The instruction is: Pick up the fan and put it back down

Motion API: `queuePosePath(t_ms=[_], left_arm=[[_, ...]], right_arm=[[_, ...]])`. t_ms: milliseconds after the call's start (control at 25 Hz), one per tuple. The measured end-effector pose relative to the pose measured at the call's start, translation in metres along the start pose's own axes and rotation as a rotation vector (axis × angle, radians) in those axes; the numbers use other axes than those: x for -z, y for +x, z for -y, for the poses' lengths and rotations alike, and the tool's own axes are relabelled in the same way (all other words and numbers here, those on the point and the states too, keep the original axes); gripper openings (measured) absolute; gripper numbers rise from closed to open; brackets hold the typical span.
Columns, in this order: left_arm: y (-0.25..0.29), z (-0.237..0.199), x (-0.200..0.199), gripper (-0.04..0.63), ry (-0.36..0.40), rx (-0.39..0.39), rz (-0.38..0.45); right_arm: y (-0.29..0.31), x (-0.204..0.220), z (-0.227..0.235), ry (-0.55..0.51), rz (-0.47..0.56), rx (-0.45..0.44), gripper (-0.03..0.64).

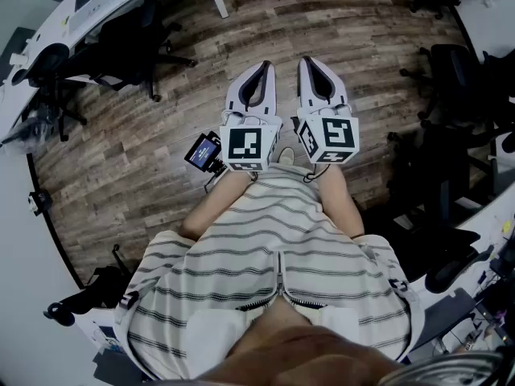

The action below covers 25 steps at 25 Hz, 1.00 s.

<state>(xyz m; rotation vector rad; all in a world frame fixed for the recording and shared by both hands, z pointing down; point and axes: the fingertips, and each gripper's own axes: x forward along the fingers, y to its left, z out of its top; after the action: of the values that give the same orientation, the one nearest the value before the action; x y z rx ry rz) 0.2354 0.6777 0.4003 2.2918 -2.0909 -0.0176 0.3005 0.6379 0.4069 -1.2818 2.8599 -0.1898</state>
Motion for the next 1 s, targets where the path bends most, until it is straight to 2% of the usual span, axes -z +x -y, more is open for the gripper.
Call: queuePosePath(t_ms=[480,1000], left_arm=[[-0.006,-0.008,0.011,0.008,-0.022,-0.001,-0.026],[-0.013,-0.044,0.007,0.008,-0.026,0.039,-0.029]], right_arm=[[0.000,0.009,-0.012,0.009,-0.024,-0.006,0.011],[0.019,0.013,-0.042,0.033,-0.033,0.033,0.012]])
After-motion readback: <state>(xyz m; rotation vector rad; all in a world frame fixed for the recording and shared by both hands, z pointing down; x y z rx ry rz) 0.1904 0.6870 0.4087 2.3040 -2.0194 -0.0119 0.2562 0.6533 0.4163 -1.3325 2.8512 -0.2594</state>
